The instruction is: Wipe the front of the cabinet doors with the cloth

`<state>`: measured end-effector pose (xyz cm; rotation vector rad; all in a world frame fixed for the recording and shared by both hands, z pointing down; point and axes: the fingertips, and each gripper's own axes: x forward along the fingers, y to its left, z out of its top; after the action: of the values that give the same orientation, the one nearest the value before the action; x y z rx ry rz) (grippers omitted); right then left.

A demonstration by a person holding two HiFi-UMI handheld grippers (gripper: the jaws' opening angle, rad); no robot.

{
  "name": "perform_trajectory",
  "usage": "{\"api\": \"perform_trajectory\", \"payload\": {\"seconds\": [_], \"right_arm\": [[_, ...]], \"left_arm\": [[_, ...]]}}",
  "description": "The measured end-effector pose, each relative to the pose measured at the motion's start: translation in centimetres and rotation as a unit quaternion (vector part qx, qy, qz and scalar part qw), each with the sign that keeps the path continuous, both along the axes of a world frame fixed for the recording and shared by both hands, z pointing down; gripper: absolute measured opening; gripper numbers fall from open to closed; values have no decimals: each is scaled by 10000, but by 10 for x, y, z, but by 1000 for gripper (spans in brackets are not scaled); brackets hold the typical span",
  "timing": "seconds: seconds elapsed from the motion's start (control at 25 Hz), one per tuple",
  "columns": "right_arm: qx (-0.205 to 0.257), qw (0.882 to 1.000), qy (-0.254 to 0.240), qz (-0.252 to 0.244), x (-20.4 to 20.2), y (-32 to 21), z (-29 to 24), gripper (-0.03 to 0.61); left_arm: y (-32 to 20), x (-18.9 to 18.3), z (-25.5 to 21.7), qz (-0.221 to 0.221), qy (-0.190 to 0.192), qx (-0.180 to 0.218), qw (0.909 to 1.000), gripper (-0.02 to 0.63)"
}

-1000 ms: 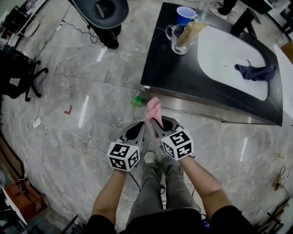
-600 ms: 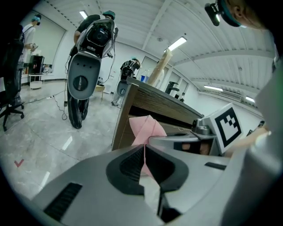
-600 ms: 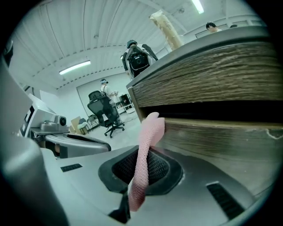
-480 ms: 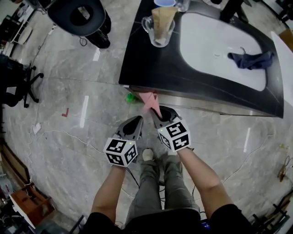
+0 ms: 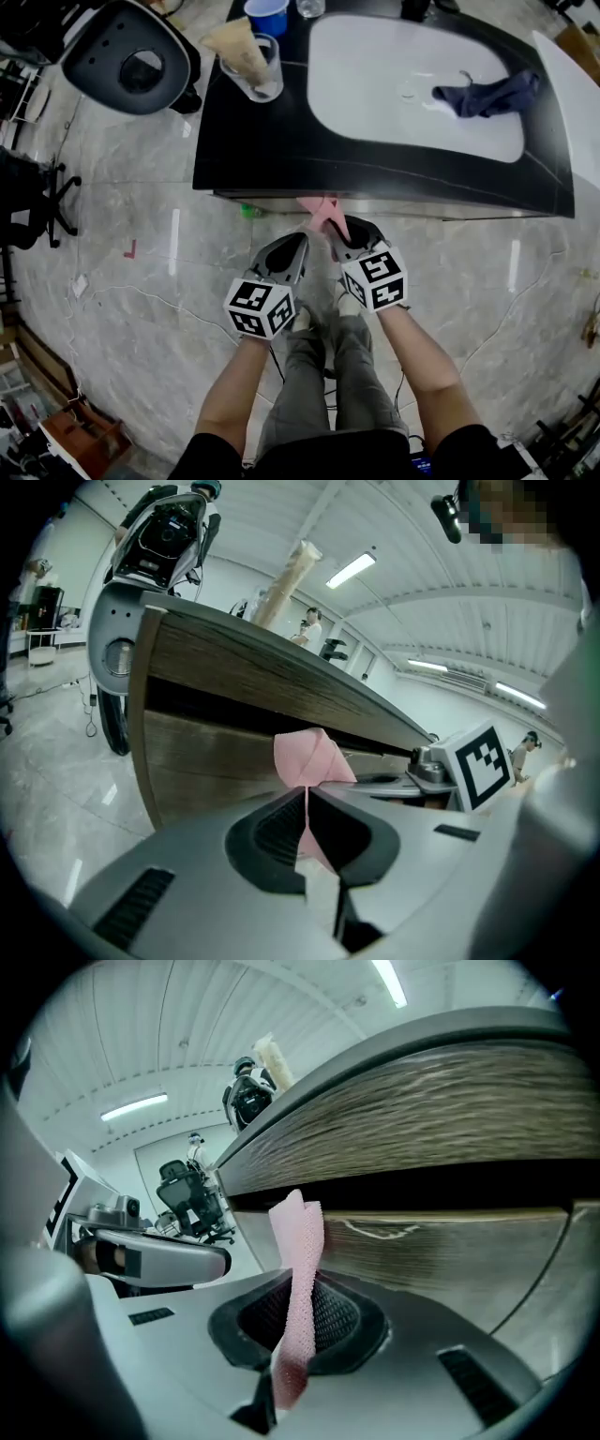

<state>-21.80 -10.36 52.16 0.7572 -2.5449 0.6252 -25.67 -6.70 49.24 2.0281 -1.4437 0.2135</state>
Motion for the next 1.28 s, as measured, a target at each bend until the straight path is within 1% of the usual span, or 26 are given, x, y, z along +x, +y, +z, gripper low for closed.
{"api": "perform_trajectory", "payload": {"seconds": [0.24,0.48,0.6,0.72,0.84,0.96,1.12,1.28], "right_arm": [[0,9989,95,457,60,-15,2,44],[10,9949,248,980,121,-28,7,44],[2,9922,328,1202,146,-32,10,44],[8,9901,328,1364,158,-32,7,44],[59,9903,245,1365,153,-22,-1,44],[106,9931,172,1156,132,-4,-6,44],[44,9976,45,688,83,25,-6,44],[-6,9999,43,141,31,51,0,44]], "left_arm": [[-24,56,3,391,76,57,9992,17],[-39,115,10,844,163,103,9962,17],[-44,132,11,983,197,109,9949,17],[-44,137,11,1048,196,124,9942,17],[-41,127,11,987,192,136,9948,17],[-33,109,12,839,183,134,9962,17],[-16,73,15,583,83,83,9982,17],[6,28,18,235,3,37,9997,17]]}}
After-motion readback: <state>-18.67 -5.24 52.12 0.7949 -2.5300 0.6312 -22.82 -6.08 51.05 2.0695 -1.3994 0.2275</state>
